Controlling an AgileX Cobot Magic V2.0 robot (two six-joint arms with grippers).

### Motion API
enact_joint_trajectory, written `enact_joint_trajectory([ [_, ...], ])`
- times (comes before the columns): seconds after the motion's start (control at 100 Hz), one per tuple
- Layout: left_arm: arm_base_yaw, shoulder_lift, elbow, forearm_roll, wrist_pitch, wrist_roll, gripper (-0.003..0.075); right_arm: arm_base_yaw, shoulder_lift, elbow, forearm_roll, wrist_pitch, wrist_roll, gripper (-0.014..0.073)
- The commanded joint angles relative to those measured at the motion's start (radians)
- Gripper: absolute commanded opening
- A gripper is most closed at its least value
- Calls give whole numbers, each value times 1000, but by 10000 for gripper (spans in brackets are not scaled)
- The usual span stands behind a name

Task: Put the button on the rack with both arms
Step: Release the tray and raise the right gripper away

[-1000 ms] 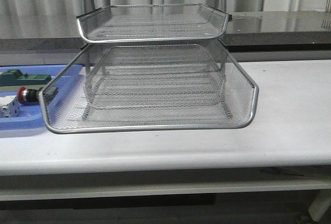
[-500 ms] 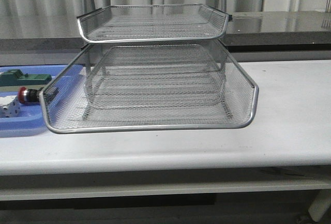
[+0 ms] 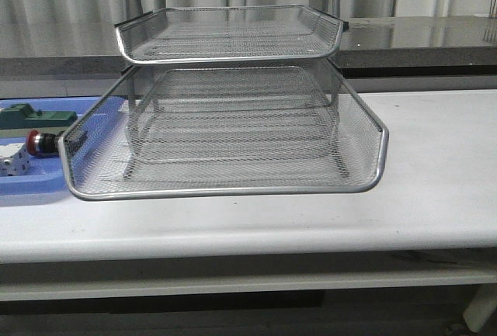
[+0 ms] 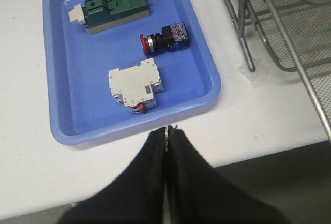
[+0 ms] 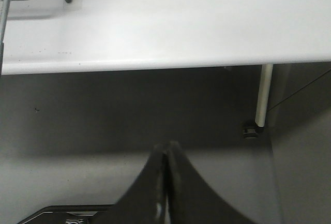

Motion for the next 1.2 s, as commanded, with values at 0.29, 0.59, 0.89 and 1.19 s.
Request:
enact_joint_trajectory([
  [0.29, -7, 203, -121, -93, -37, 270, -20, -3, 1, -34, -23, -46, -5, -68],
  [0.59, -7, 224, -121, -186, 5, 381, 231, -3, 1, -34, -23, -46, -5, -68],
  [0.89, -7, 224, -121, -203, 2, 381, 479, -3, 1, -34, -23, -46, -5, -68],
  [1.19, -7, 240, -141, -271, 0, 450, 447, -3, 1, -34, -23, -46, -5, -68],
])
